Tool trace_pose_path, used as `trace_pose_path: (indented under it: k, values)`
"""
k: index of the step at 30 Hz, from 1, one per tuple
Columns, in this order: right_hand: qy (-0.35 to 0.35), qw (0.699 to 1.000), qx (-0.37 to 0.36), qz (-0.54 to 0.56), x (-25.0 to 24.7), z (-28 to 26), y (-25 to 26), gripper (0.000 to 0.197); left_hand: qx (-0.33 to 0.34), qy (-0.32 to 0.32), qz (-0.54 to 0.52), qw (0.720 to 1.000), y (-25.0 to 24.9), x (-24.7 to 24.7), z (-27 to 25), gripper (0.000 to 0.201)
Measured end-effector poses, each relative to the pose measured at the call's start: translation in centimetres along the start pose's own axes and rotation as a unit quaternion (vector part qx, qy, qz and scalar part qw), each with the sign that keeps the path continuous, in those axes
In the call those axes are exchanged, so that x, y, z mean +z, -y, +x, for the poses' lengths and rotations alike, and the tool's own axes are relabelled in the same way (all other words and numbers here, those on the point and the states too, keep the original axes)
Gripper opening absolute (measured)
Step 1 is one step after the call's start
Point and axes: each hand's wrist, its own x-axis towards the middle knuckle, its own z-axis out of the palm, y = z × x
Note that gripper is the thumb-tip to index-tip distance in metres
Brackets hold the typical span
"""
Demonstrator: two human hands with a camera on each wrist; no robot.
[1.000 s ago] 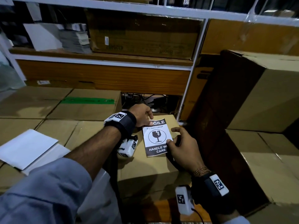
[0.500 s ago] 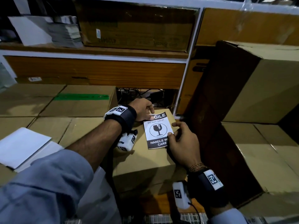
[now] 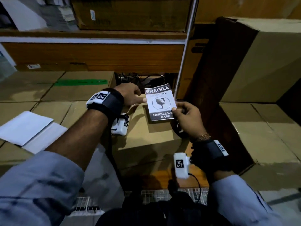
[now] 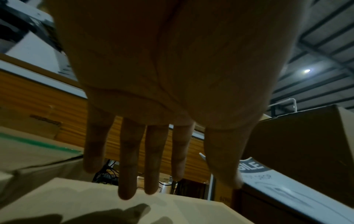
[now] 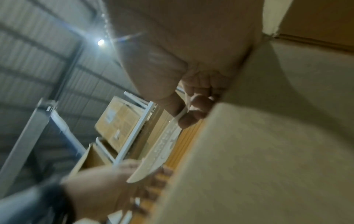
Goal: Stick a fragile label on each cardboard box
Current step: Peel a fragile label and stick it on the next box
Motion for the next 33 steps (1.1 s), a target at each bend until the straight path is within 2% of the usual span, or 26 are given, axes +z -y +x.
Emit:
trace_pose_path:
  k: [3, 5, 10, 15, 19, 24, 27, 30, 33]
  values:
    - [-0.018, 0.998, 0.029, 0.055, -0.8, 0.2, 0.0, 0.017, -0.023, 0.003, 0.045, 0.999, -0.2, 0.0, -1.3, 0.061]
    - [-0.028, 0.996, 0.04, 0.075, -1.2, 0.4, -0.3, 0.02, -0.061, 0.003, 0.082, 0.995, -0.2, 0.3, -2.0, 0.065]
    - [-0.002, 0.998, 0.036, 0.06, -1.1, 0.2, 0.3, 0.016, -0.155, 0.001, 0.159, 0.975, 0.7, 1.1, -3.3, 0.075]
    - [0.015, 0.997, 0.03, 0.072, -0.3, 0.0, 1.3, 0.021, -0.177, 0.029, 0.112, 0.977, 0.6, 1.7, -4.3, 0.075]
    - [-0.024, 0.997, 0.008, 0.069, -0.5, -0.6, 1.4, 0.021, -0.221, 0.014, 0.049, 0.974, 1.0, 1.8, -4.5, 0.104]
    - [-0.063, 0.995, -0.038, 0.074, -1.6, -1.3, 1.0, 0.018, -0.22, -0.017, 0.007, 0.975, 0.5, 1.7, -4.7, 0.127]
    - [-0.081, 0.989, -0.065, 0.101, -2.2, -1.7, 1.0, 0.015, -0.206, -0.07, -0.031, 0.976, -0.1, 1.4, -4.7, 0.144]
    - [-0.1, 0.982, -0.078, 0.141, -2.7, -2.0, 1.3, 0.018, -0.181, -0.122, -0.067, 0.973, -0.9, 1.0, -5.1, 0.152]
    - [-0.102, 0.975, -0.094, 0.172, -3.4, -2.2, 2.1, 0.021, -0.174, -0.133, -0.098, 0.971, -1.4, 0.7, -5.3, 0.153]
